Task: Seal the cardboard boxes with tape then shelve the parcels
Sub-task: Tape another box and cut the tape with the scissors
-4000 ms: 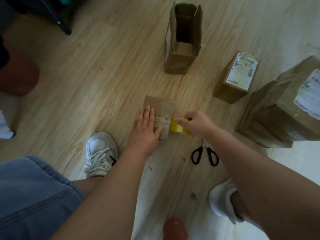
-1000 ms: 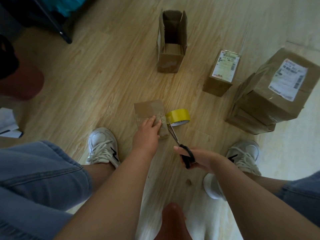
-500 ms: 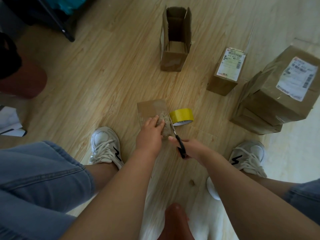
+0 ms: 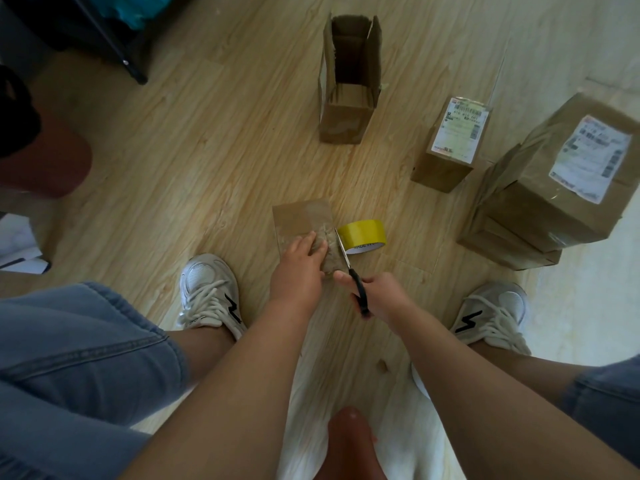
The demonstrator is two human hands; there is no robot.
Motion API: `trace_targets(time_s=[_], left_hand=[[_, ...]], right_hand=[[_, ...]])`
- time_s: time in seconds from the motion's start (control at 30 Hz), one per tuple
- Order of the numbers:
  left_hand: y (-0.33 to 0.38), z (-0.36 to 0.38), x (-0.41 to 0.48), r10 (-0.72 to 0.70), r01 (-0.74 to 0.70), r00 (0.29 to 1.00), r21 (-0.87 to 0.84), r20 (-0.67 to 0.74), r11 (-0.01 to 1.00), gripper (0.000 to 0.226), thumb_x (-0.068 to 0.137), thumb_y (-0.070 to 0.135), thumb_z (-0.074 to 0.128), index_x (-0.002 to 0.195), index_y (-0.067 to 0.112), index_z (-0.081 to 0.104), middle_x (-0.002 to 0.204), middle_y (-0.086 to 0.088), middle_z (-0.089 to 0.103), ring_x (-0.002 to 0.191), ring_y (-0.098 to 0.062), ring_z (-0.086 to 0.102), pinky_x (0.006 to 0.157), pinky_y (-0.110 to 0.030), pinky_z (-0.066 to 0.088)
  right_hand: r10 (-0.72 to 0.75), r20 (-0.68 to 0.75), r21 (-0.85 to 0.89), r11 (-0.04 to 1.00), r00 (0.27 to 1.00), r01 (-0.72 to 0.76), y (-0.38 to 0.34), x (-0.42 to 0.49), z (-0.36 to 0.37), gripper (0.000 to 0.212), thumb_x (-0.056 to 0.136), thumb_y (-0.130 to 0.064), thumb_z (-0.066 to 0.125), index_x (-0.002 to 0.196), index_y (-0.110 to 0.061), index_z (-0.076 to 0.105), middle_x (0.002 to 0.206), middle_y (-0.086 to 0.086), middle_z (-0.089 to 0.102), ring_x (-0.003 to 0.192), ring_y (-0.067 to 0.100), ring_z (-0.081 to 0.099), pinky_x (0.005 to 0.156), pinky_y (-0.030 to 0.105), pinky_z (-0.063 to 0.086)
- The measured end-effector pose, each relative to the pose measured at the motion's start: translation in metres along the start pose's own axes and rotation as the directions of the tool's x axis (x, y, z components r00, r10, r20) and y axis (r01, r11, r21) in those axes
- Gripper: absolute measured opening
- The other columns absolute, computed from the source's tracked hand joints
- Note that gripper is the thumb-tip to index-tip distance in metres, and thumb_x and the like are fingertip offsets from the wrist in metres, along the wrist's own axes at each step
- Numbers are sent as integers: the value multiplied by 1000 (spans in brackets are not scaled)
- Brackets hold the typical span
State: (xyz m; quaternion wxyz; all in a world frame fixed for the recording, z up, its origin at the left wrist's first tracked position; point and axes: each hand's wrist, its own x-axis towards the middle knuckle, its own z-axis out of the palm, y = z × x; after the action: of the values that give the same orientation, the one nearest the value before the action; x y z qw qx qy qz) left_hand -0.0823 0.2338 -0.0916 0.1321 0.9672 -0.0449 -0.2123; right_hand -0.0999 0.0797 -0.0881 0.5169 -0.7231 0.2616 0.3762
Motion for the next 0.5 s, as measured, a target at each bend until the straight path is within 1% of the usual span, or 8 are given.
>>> trace_targets(time_s=[0.13, 0.2, 0.3, 0.33, 0.5], left_hand=[[0, 0, -1, 5, -5, 1000, 6, 1, 1000, 58, 103, 20, 49, 156, 25, 26, 165, 2, 10, 151, -20, 5, 115, -34, 27], [1, -1, -1, 4, -4, 1000, 11, 0, 1000, 58, 103, 21, 48, 156, 24, 25, 165, 1, 10, 151, -20, 5, 115, -33, 25], [2, -2, -1, 7, -7, 1000, 23, -6, 1000, 59, 102, 22, 50, 156, 24, 25, 165, 0, 11, 151, -20, 6, 116, -33, 24], [2, -2, -1, 10, -10, 1000, 28, -7, 1000, 59, 102, 21, 50, 156, 23, 26, 165, -1, 11, 151, -21, 6, 116, -33, 24], [5, -5, 0, 11, -10, 1000, 39, -26, 999, 56, 101, 17, 49, 154, 21, 31, 163, -2, 17, 149, -20, 12, 114, -32, 26]], right_hand=[[30, 53, 35, 999, 998, -32, -7, -5, -1, 55, 82, -60, 71, 72, -8, 58, 58, 5, 54, 49, 16, 51, 56, 26, 45], [17, 59, 79, 997, 998, -22, -8, -7, -3, 54, 82, -60, 71, 74, -7, 58, 60, 6, 54, 49, 16, 51, 55, 25, 45], [-19, 78, 166, 986, 997, 6, -8, -11, -8, 56, 80, -60, 72, 79, -6, 60, 65, 8, 56, 56, 18, 54, 67, 34, 48], [-17, 75, 179, 984, 997, 3, -8, -12, -10, 55, 80, -60, 72, 79, -6, 60, 65, 8, 56, 58, 19, 54, 69, 35, 48], [57, 4, 322, 945, 998, -55, -15, -15, -22, 43, 85, -47, 75, 82, -6, 60, 65, 6, 56, 56, 19, 54, 66, 35, 49]])
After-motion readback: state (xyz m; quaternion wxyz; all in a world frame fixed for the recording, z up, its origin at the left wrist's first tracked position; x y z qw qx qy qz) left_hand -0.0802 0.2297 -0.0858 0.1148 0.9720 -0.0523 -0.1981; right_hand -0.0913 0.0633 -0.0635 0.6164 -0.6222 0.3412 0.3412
